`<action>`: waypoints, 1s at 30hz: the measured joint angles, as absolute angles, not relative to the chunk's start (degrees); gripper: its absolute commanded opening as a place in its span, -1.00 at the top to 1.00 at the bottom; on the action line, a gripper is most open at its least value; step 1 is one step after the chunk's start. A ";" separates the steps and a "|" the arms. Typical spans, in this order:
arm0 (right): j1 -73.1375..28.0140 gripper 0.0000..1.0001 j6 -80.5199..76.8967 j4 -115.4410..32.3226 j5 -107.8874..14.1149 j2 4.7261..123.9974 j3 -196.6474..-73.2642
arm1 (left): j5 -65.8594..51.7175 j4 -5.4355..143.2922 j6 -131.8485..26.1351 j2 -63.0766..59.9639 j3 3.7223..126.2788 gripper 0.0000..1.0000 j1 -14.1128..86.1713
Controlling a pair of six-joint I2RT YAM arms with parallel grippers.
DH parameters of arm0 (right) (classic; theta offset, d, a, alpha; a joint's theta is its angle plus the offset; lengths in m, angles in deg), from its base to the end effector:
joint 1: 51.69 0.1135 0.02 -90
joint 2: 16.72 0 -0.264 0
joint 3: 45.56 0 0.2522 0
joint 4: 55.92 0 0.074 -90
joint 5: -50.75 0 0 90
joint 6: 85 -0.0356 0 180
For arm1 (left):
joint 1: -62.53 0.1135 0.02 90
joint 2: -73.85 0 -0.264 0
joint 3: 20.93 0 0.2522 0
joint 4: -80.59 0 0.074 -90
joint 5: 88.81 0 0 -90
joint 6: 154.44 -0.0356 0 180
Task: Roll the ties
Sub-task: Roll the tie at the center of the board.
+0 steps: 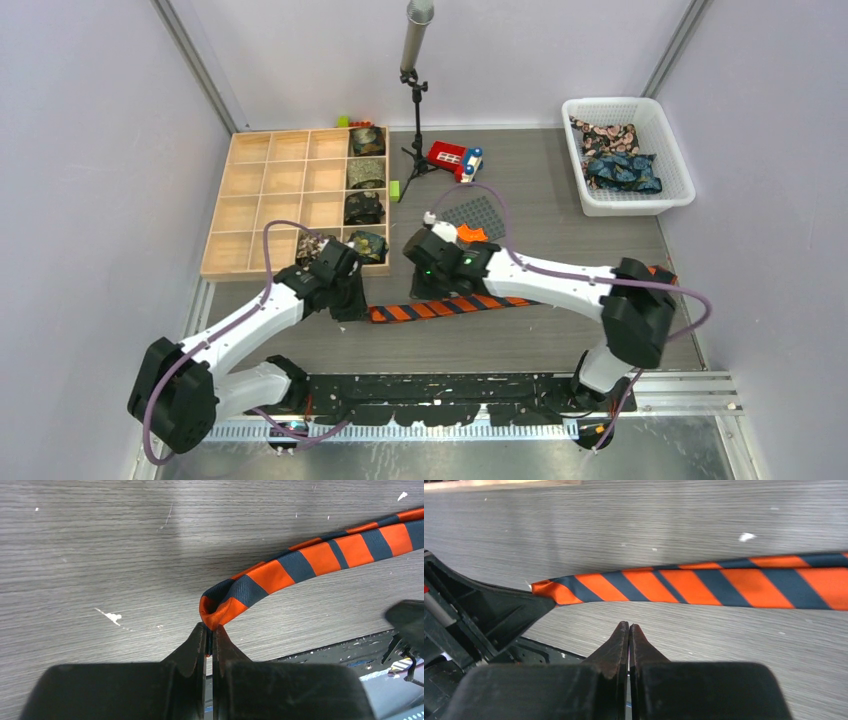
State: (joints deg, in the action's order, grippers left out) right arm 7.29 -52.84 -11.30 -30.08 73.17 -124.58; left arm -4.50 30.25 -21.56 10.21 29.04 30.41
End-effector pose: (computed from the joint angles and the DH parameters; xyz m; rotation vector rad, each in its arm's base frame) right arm 0.1744 0.2790 0.2400 0.0394 2.6334 0.5860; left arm 0.1639 -0.1071 0.1921 -0.2304 2.7886 -0.5034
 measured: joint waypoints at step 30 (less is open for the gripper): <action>13.98 1.00 -55.18 -16.07 -31.89 95.55 -138.63 | -2.69 25.22 -22.74 12.57 30.63 1.00 31.35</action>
